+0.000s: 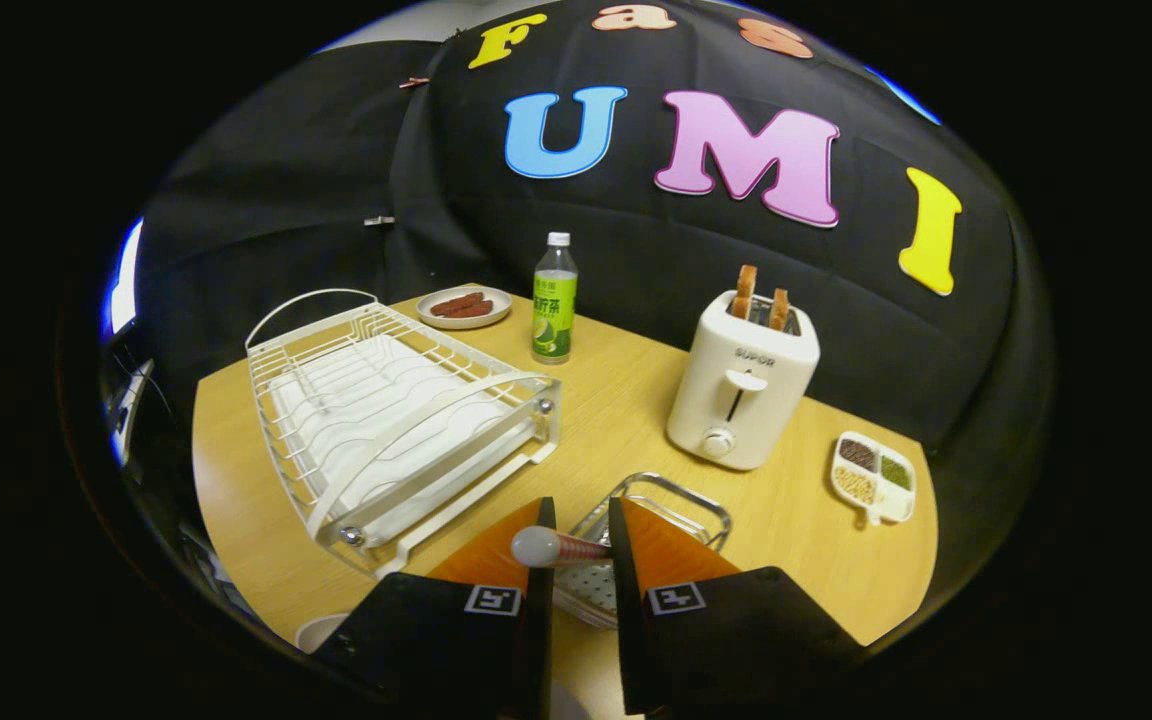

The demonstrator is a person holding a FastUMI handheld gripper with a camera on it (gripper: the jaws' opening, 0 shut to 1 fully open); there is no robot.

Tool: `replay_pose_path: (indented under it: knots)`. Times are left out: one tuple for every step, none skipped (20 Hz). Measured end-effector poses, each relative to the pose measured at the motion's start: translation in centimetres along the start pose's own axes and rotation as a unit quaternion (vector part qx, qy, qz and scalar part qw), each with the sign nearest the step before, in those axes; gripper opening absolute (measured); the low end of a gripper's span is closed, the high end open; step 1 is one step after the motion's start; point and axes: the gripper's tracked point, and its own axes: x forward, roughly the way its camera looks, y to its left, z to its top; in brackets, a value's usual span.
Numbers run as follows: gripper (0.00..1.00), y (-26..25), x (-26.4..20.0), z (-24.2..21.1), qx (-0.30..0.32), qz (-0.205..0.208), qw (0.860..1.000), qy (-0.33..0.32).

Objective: Take the plate from the dish rack, then take the spoon from the basket and place it into the plate.

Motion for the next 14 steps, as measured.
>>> replay_pose_path:
  knots:
    - [0.26, -0.5, -0.1, 0.4, 0.005, -0.003, 1.0, -0.008]
    - [0.16, -0.1, -0.3, 0.1, 0.021, 0.007, 1.0, -0.001]
    - [0.15, -0.4, -0.5, 0.2, 0.031, 0.009, 0.999, 0.0]
    - [0.15, -1.1, -0.4, 0.3, 0.039, 0.008, 0.999, 0.003]
    - [0.14, -1.5, -0.4, 0.3, 0.047, 0.005, 0.999, 0.007]
    - [0.14, -1.8, -0.7, 0.5, 0.052, 0.004, 0.999, 0.007]
    - [0.14, -2.1, -1.0, 0.9, 0.059, 0.002, 0.998, 0.002]
    - [0.14, -2.2, -1.3, 1.4, 0.066, 0.004, 0.998, -0.004]
    - [0.13, -2.1, -1.7, 1.8, 0.072, 0.01, 0.997, -0.006]
    - [0.13, -2.4, -2.0, 2.3, 0.074, 0.012, 0.997, -0.009]
    - [0.13, -2.6, -2.4, 3.0, 0.072, 0.013, 0.997, -0.015]
    - [0.13, -2.8, -2.8, 3.7, 0.072, 0.013, 0.997, -0.022]
    - [0.13, -2.9, -3.2, 4.3, 0.074, 0.014, 0.997, -0.027]
    - [0.13, -2.9, -3.7, 4.6, 0.08, 0.018, 0.996, -0.027]
